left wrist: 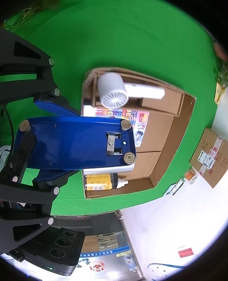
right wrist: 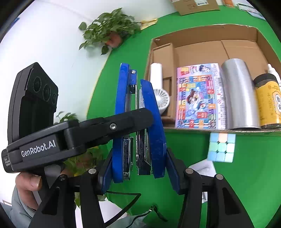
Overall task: Organize rigid objects
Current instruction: 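Carry the blue stapler over the box with both tools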
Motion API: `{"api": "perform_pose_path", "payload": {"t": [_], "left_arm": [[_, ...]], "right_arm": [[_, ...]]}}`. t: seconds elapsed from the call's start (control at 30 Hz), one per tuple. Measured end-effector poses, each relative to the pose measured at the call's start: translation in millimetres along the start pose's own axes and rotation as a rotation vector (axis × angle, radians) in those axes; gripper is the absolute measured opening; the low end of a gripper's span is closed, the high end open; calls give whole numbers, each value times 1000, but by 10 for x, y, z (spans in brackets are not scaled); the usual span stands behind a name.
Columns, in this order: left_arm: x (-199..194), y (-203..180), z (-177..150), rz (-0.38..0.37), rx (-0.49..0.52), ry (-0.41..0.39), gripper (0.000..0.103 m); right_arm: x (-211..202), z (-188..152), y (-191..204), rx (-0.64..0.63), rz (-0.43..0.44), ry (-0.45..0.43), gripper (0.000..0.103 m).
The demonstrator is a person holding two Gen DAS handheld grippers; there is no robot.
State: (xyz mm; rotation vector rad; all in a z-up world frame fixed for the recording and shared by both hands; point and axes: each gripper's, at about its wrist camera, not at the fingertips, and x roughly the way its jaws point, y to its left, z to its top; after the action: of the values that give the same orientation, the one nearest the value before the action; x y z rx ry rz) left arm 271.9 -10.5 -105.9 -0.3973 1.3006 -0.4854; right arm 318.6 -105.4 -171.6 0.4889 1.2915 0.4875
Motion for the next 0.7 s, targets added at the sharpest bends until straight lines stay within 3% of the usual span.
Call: {"api": "perform_pose_path", "payload": {"t": [0.3, 0.7], "left_arm": [[339, -63, 324, 9, 18, 63, 54], [858, 49, 743, 29, 11, 145, 54]], "right_arm": [[88, 230, -405, 82, 2, 5, 52], [612, 740, -1023, 176, 7, 42, 52]]}}
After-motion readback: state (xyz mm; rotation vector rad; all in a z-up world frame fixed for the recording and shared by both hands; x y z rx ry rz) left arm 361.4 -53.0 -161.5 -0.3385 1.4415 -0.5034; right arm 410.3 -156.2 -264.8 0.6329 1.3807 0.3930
